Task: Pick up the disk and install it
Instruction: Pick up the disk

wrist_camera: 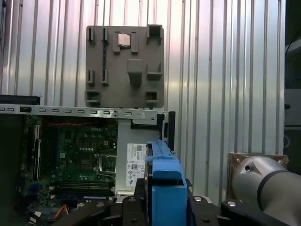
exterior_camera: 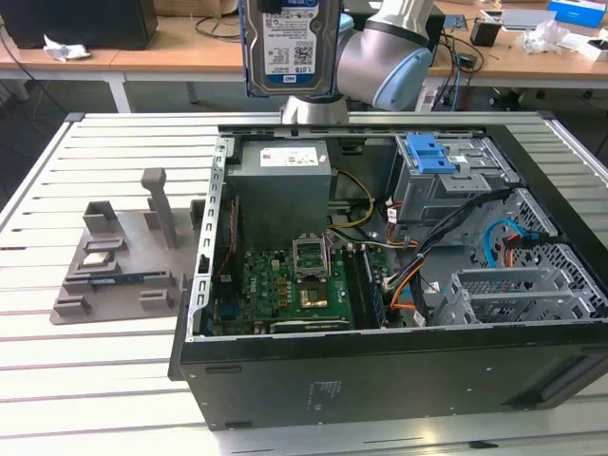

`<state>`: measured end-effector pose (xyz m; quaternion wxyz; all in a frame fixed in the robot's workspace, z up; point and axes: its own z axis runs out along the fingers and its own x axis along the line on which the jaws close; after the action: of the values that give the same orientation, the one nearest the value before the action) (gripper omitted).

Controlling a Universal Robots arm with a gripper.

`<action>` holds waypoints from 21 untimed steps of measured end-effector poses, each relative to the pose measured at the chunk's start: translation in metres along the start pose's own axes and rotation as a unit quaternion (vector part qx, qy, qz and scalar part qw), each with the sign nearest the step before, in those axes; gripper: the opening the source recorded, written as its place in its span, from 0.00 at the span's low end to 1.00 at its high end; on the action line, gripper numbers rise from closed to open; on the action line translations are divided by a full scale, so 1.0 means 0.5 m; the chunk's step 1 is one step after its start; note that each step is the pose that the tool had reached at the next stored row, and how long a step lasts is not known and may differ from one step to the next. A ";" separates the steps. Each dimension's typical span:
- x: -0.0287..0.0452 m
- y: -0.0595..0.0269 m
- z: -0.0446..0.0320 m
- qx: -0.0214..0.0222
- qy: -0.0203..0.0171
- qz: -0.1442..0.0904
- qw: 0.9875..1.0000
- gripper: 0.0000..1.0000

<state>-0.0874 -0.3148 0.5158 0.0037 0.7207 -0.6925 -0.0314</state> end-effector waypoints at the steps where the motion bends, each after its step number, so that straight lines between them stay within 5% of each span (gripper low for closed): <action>1: 0.003 -0.001 0.000 0.000 0.000 0.000 1.000 0.36; 21: 0.049 -0.017 -0.002 0.000 0.000 0.000 1.000 0.36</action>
<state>-0.0781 -0.3390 0.5156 0.0037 0.7207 -0.6925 -0.0314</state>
